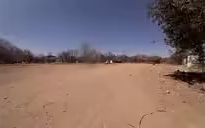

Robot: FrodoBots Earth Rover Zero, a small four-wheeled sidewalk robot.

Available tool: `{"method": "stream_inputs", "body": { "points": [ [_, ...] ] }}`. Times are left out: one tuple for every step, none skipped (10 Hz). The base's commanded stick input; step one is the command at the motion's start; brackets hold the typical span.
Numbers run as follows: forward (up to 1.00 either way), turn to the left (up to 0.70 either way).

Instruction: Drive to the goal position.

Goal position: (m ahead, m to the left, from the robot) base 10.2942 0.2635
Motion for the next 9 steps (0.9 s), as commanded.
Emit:
{"method": "stream_inputs", "body": {
  "points": [
    [1.00, 0.00],
    [1.00, 0.00],
    [1.00, -0.27],
    [1.00, -0.27],
    [1.00, -0.27],
    [1.00, -0.27],
    [1.00, 0.00],
    [1.00, 0.00],
    [1.00, 0.00]
  ]
}}
